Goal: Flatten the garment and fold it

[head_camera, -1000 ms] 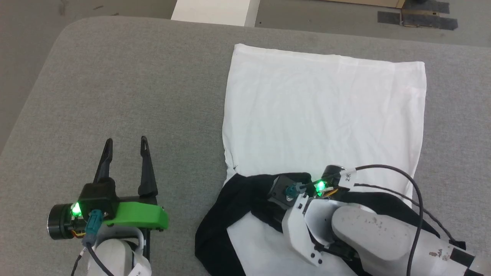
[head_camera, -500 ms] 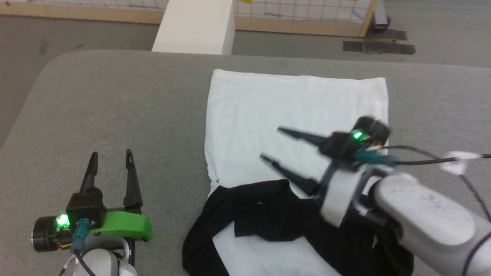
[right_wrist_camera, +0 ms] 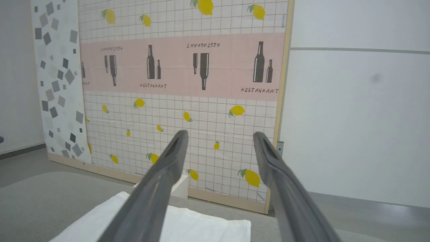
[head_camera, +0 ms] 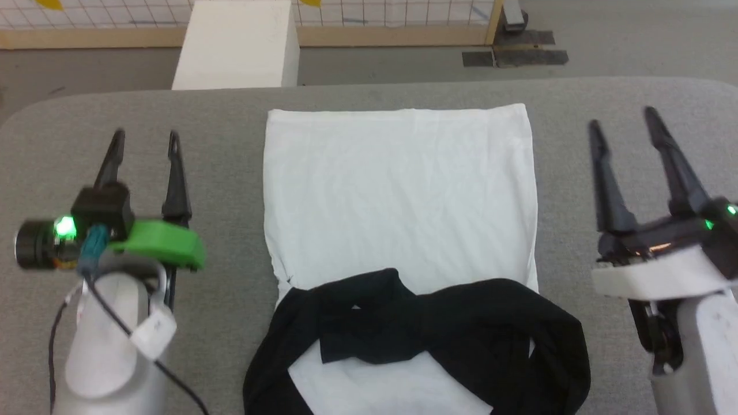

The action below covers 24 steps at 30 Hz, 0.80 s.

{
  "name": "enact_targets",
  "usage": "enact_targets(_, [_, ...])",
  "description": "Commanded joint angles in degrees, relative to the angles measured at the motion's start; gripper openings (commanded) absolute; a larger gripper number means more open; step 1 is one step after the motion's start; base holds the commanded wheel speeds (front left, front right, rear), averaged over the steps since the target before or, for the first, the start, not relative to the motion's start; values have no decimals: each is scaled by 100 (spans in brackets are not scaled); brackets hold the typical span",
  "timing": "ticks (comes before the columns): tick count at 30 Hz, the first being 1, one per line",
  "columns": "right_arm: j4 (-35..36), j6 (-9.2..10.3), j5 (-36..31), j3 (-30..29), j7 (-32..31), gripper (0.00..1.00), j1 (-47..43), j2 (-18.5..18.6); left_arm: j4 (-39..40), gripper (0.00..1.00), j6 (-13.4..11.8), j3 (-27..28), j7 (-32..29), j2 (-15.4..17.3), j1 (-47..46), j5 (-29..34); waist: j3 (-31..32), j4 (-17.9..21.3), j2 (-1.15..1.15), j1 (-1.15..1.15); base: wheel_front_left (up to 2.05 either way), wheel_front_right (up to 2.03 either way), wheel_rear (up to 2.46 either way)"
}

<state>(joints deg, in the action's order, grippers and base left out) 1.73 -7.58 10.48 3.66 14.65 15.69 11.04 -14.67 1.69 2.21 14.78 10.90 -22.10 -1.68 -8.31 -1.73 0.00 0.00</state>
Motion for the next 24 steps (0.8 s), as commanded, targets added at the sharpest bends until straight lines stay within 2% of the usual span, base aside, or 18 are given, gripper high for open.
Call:
enact_targets(1, [193, 9, -75, -192, 30, 100, -228, -193, -198, 100, 78, -56, -24, 89, -365, 52, -226, 142, 0, 0, 0, 0, 0])
enact_targets(3, [416, 9, -118, -444, 32, 100, -464, -398, -491, 100, 141, -127, -223, 163, -845, 77, -374, 201, 0, 0, 0, 0, 0])
enact_targets(8, [728, 9, -171, -691, 33, 100, -816, -614, -1301, 100, 371, -307, -974, 313, -2164, -19, -867, 363, 0, 0, 0, 0, 0])
enact_targets(15, [1051, 9, -252, -750, 34, 100, -646, -707, -2681, 100, 572, -1096, -2557, 660, -4043, -108, -1721, 657, 0, 0, 0, 0, 0])
enact_targets(20, [1056, 9, -348, -548, 34, 100, -391, -693, -3307, 100, 578, -2001, -3633, 834, -4899, -889, -2166, 937, 0, 0, 0, 0, 0])
enact_targets(24, [1039, 9, -353, -479, 34, 100, -221, -699, -3557, 100, 579, -2674, -4704, 1157, -5317, -1632, -2444, 1130, 0, 0, 0, 0, 0])
